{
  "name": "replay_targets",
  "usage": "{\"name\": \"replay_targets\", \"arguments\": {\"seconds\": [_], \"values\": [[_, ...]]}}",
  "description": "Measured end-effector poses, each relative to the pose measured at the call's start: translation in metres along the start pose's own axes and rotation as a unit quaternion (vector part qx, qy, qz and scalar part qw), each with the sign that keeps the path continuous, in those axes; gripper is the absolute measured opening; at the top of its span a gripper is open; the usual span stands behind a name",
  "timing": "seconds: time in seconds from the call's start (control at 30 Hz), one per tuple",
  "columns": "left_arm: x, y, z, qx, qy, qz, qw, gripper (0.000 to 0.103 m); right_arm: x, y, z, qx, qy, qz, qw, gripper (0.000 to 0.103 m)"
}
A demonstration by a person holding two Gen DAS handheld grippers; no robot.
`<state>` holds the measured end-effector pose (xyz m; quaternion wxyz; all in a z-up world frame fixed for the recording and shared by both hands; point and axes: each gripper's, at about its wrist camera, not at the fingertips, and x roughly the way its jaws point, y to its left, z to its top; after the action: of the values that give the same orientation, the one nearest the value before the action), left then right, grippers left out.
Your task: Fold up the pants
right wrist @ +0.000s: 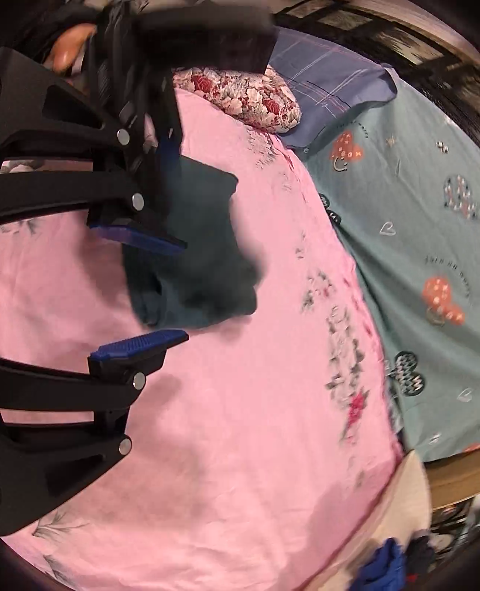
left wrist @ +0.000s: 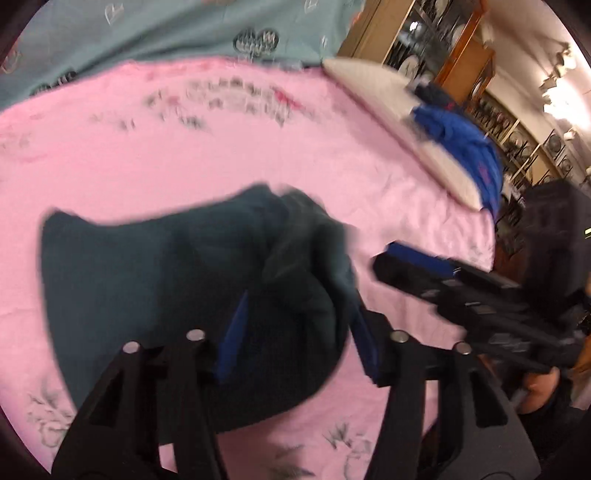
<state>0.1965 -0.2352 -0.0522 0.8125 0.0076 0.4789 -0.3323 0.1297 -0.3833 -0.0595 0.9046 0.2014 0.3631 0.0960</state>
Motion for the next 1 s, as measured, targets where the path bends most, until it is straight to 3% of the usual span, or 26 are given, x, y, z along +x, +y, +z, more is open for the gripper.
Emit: {"name": "replay_targets", "arguments": {"seconds": [0.07, 0.13, 0.2, 0.3, 0.43, 0.57, 0.63, 0.67, 0.7, 1.0], "values": [[0.004, 0.017, -0.007, -0.046, 0.001, -0.014, 0.9989, 0.054, -0.004, -0.008, -0.002, 0.005, 0.0, 0.015, 1.0, 0.055], [-0.016, 0.026, -0.013, -0.064, -0.024, -0.017, 0.9975, 0.059, -0.007, -0.01, -0.001, -0.002, -0.002, 0.02, 1.0, 0.056], [-0.042, 0.029, -0.018, -0.068, -0.061, -0.002, 0.9958, 0.078, -0.003, -0.012, 0.003, -0.005, 0.007, 0.017, 1.0, 0.056], [-0.075, 0.044, -0.033, -0.084, -0.098, 0.03, 0.9912, 0.082, 0.007, -0.016, 0.009, 0.006, 0.024, 0.036, 0.999, 0.058], [-0.081, 0.075, -0.051, -0.129, -0.086, 0.05, 0.9867, 0.082, 0.023, -0.014, 0.015, 0.005, 0.049, 0.038, 0.998, 0.065], [-0.078, 0.092, -0.062, -0.155, -0.072, 0.038, 0.9846, 0.082, 0.042, -0.022, 0.01, 0.028, 0.102, 0.017, 0.994, 0.067], [-0.076, 0.095, -0.064, -0.157, -0.069, 0.035, 0.9846, 0.082, 0.045, -0.024, 0.005, 0.033, 0.117, 0.027, 0.992, 0.066], [-0.075, 0.096, -0.064, -0.157, -0.068, 0.034, 0.9847, 0.082, 0.045, -0.025, 0.002, 0.038, 0.124, 0.043, 0.991, 0.049], [-0.073, 0.097, -0.064, -0.157, -0.066, 0.033, 0.9847, 0.082, 0.046, -0.024, -0.001, 0.04, 0.132, 0.061, 0.989, 0.024], [-0.073, 0.099, -0.066, -0.152, -0.065, 0.033, 0.9857, 0.082, 0.006, 0.018, 0.02, -0.011, 0.101, 0.076, 0.992, 0.019]]}}
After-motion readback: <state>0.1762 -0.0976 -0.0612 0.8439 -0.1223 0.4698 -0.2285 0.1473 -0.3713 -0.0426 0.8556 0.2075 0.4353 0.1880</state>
